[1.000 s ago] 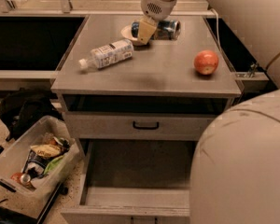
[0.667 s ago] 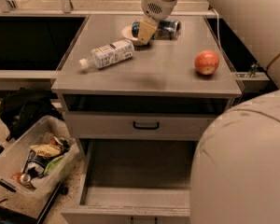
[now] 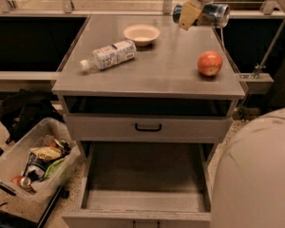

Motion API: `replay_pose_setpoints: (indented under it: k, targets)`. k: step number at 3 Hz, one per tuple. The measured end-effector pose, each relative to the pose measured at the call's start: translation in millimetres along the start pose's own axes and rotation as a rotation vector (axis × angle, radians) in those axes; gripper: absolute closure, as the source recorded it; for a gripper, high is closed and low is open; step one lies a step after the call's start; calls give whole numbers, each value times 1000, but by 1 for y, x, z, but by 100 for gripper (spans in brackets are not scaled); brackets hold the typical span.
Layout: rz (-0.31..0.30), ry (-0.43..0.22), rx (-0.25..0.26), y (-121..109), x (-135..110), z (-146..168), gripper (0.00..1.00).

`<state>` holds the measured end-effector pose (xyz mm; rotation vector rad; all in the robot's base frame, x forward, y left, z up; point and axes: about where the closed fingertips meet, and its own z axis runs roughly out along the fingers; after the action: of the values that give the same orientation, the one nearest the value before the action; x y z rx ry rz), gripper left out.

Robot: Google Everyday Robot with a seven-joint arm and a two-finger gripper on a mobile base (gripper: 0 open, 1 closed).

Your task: Place redbull can into middle drawer

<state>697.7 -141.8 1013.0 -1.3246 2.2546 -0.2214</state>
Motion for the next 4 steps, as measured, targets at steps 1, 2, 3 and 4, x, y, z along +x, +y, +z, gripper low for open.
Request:
replay_pose_setpoints:
  k: [1,2,3,4]
  targets:
    - [82,28,131,-27,50,-82,100]
    - [154,45,274,-48,98,-173,100]
    - [146,51,259,-46,91,-158,100]
    - [182,31,205,-28,106,-138,100]
